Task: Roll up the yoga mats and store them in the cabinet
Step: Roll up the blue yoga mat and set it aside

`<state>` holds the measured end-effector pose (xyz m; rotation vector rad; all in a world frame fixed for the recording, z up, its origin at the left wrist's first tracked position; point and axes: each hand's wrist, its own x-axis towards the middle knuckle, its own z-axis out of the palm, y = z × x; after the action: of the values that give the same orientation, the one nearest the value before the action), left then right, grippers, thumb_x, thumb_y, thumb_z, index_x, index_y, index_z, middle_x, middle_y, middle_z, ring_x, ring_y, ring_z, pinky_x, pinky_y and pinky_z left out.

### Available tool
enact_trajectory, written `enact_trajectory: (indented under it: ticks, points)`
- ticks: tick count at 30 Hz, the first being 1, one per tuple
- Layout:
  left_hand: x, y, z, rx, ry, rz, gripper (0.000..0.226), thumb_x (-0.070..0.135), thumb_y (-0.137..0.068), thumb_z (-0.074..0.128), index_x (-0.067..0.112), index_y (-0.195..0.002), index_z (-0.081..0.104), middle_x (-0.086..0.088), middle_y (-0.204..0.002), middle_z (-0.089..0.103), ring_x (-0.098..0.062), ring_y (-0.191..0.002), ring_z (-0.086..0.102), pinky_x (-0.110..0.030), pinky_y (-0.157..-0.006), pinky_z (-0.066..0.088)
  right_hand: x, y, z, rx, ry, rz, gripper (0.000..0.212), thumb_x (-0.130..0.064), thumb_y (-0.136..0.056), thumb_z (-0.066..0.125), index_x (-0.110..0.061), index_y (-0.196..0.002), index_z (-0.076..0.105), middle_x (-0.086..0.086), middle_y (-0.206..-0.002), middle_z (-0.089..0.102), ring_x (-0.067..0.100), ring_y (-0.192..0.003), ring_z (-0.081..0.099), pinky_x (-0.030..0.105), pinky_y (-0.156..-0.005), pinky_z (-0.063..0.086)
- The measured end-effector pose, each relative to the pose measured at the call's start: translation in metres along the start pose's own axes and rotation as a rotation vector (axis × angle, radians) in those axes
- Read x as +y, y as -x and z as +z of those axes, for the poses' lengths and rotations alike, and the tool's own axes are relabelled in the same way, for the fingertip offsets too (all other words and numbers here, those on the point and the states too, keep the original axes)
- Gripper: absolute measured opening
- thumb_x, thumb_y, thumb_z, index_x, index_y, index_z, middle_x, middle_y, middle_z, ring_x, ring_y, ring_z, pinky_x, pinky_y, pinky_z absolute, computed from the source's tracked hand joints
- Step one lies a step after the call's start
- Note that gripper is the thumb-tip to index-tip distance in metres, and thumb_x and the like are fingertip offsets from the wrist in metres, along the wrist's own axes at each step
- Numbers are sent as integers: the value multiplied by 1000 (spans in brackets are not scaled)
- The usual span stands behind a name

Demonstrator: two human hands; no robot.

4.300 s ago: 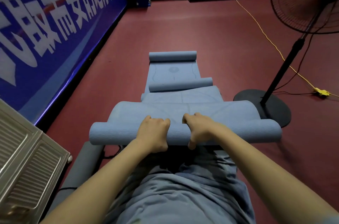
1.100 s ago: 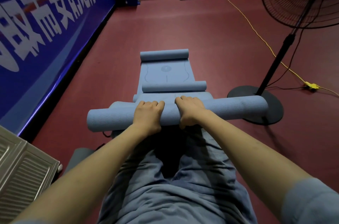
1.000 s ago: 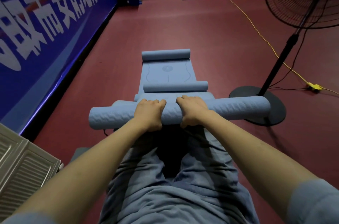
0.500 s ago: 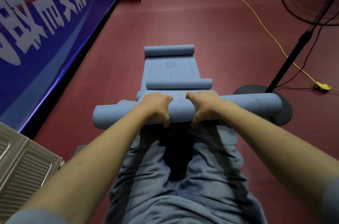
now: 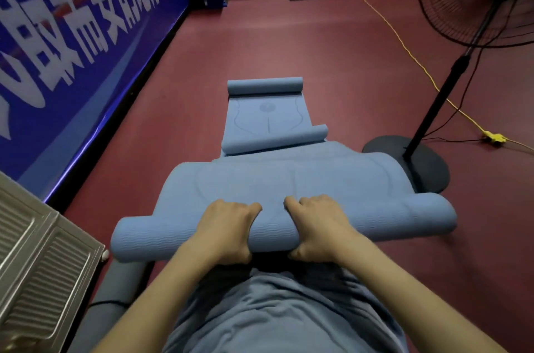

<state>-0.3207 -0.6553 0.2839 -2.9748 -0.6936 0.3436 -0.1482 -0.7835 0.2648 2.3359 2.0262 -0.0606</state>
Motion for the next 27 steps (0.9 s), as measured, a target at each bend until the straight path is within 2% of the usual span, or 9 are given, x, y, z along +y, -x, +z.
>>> enact_trajectory:
  ticks: [2,5,9,13,18,24,27]
  points:
    - [4,-1,-3,-23,-6,-5,53,45,-63,72,28,-109,50,1,-106,71,-28,-96,67,-37,-70,40,8,6,9,12,-48,-16,70,-64,-62,70,-23,-115,46,2,-101,63,32,-94,62,41,-77,40]
    - [5,-19,-16,-104,62,-21,62,46,-57,81,27,-109,55,0,-104,70,-27,-96,66,-34,-68,42,33,6,10,5,-131,-4,87,-74,-56,66,-31,-129,47,-4,-110,63,27,-100,61,40,-86,46]
    - [-7,-48,-31,-266,243,-22,69,45,-51,93,28,-111,65,3,-109,70,-21,-93,63,-31,-73,49,62,7,8,33,-96,18,99,-74,-52,69,-33,-139,45,-6,-120,62,25,-108,60,39,-91,46]
    - [-18,-68,-35,-372,341,-22,72,45,-45,96,31,-110,67,7,-109,67,-19,-96,63,-32,-84,56,96,21,12,38,-92,133,107,-75,-50,74,-33,-143,42,-7,-131,58,23,-121,54,39,-100,42]
    - [-16,-66,-27,-335,336,-20,76,45,-49,95,29,-116,66,6,-114,68,-20,-99,64,-33,-84,55,99,26,22,78,-63,183,97,-69,-53,72,-32,-139,48,-4,-125,59,25,-116,54,39,-97,41]
    - [-17,-59,-25,-315,311,-77,85,51,-50,92,30,-126,59,7,-125,65,-21,-108,62,-37,-90,54,99,6,8,-65,-50,165,89,-60,-54,76,-37,-134,45,-6,-117,55,21,-109,48,35,-91,35]
    - [-17,-52,-16,-172,254,-91,89,62,-46,84,32,-124,55,5,-120,62,-20,-111,56,-36,-87,50,99,-2,1,-136,-44,166,88,-53,-56,81,-36,-134,44,-3,-118,53,22,-111,47,35,-95,37]
